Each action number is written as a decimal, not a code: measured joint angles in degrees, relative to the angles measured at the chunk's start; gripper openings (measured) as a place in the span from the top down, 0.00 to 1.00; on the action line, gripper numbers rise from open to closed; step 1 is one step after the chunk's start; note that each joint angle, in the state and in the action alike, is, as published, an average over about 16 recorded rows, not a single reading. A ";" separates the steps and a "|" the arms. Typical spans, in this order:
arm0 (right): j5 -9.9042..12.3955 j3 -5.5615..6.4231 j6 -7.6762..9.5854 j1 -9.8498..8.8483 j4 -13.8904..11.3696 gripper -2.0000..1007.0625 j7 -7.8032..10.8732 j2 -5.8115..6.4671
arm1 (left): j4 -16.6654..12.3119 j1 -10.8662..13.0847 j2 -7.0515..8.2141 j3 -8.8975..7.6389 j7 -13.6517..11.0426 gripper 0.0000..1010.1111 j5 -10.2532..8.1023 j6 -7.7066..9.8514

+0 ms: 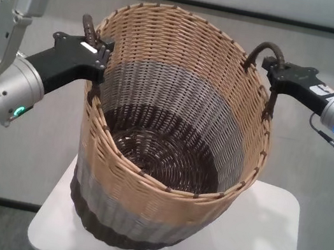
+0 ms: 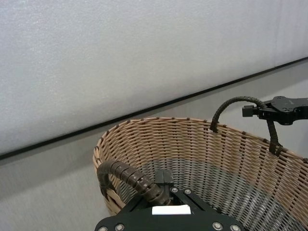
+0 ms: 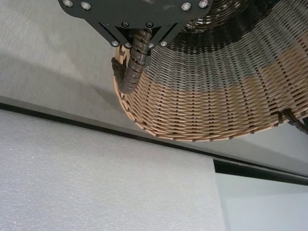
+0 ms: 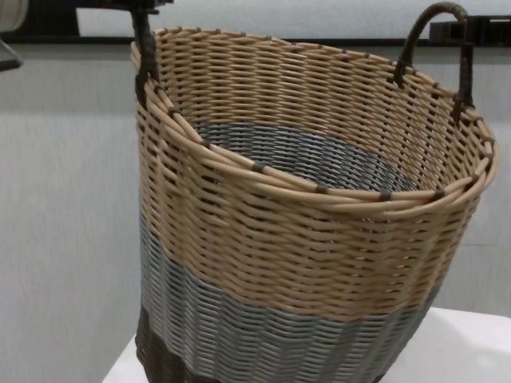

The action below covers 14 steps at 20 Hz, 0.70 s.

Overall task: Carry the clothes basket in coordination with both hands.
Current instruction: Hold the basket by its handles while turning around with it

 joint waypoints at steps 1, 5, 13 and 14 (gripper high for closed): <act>0.11 -0.06 -0.01 0.03 0.05 0.98 0.06 0.03 | -0.02 0.05 0.02 -0.02 0.01 1.00 0.06 -0.08; 0.44 -0.21 -0.07 0.12 0.17 0.98 0.30 0.10 | -0.08 0.17 0.12 -0.02 -0.02 1.00 0.35 -0.40; 0.35 -0.22 -0.09 0.14 0.23 0.98 0.28 0.11 | -0.09 0.19 0.19 0.05 -0.04 1.00 0.41 -0.50; 0.32 -0.22 -0.09 0.14 0.23 0.98 0.27 0.11 | -0.08 0.19 0.19 0.05 -0.03 1.00 0.39 -0.48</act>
